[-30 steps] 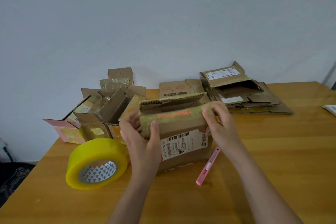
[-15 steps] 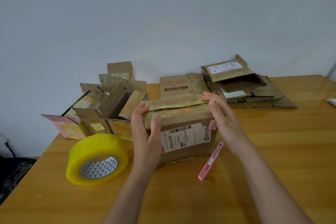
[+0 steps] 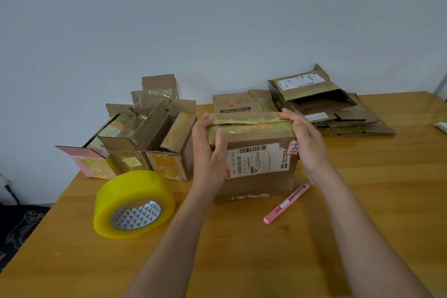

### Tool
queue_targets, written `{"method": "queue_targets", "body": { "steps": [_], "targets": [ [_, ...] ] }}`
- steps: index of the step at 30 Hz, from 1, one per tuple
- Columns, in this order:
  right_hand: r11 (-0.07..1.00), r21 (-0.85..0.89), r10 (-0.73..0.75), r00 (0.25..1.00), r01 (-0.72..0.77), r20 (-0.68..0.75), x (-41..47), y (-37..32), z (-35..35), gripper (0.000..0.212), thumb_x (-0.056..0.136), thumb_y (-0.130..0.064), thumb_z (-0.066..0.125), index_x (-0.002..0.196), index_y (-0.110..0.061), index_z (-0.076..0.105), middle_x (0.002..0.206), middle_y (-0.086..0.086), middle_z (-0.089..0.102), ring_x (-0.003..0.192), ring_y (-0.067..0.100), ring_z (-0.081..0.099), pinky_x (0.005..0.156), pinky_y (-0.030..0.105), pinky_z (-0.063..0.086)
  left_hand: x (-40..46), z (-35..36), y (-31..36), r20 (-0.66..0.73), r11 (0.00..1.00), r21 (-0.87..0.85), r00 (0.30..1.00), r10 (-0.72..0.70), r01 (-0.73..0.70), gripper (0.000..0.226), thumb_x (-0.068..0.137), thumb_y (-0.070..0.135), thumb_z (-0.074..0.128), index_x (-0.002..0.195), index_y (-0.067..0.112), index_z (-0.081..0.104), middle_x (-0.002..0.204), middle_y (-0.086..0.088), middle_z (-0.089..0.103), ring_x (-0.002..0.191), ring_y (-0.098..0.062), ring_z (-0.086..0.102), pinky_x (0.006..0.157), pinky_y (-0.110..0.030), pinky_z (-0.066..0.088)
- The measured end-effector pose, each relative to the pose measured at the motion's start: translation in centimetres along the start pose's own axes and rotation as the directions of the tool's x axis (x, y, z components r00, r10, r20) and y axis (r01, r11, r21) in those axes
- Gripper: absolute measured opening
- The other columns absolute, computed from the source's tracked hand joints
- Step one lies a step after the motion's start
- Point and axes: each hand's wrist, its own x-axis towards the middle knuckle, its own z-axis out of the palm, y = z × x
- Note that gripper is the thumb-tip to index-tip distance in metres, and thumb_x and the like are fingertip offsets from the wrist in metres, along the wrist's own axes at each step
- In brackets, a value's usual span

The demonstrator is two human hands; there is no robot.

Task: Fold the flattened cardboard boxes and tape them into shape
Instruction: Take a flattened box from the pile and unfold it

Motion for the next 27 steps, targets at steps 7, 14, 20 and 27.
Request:
{"method": "queue_targets", "body": {
  "steps": [7, 14, 20, 27],
  "targets": [
    [0.996, 0.073, 0.056, 0.998, -0.054, -0.03, 0.9, 0.0, -0.2, 0.039, 0.106, -0.019, 0.03, 0.114, -0.032, 0.067, 0.138, -0.012, 0.053, 0.116, 0.002, 0.056, 0.079, 0.02, 0.053, 0.6, 0.8, 0.1, 0.017, 1.0, -0.004, 1.0, -0.007, 0.007, 0.034, 0.103, 0.025, 0.045, 0.135, 0.021, 0.034, 0.149, 0.004, 0.027, 0.134, -0.013, 0.033, 0.1, -0.025, 0.045],
    [0.964, 0.201, 0.21, 0.962, -0.174, -0.176, 0.7, 1.8, -1.4, 0.042, 0.104, -0.024, 0.031, 0.11, -0.039, 0.07, 0.135, -0.002, 0.058, 0.115, 0.024, 0.06, 0.089, 0.041, 0.052, 1.8, 3.5, 1.8, 0.123, 0.982, 0.149, 0.987, 0.101, -0.119, 0.038, 0.101, 0.028, 0.047, 0.135, 0.017, 0.034, 0.153, 0.001, 0.025, 0.135, -0.013, 0.032, 0.092, -0.014, 0.04],
    [0.992, 0.045, 0.118, 0.991, -0.116, -0.065, 0.8, 0.0, 0.4, 0.035, 0.107, -0.028, 0.027, 0.117, -0.041, 0.059, 0.145, -0.016, 0.044, 0.129, 0.015, 0.048, 0.098, 0.036, 0.05, 1.4, 1.6, -1.3, 0.029, 1.0, -0.012, 0.999, 0.012, -0.012, 0.033, 0.101, 0.03, 0.044, 0.133, 0.029, 0.034, 0.145, 0.011, 0.028, 0.134, -0.009, 0.033, 0.105, -0.033, 0.043],
    [0.991, 0.005, 0.136, 0.989, -0.136, -0.053, 1.6, 0.7, 0.4, 0.036, 0.107, -0.029, 0.026, 0.115, -0.043, 0.059, 0.136, -0.024, 0.044, 0.131, 0.013, 0.045, 0.107, 0.046, 0.044, 2.2, 2.0, -1.2, 0.03, 0.999, 0.048, 0.999, -0.01, 0.009, 0.035, 0.102, 0.026, 0.044, 0.136, 0.023, 0.034, 0.151, 0.003, 0.029, 0.128, -0.002, 0.03, 0.098, -0.008, 0.035]
  ]
}}
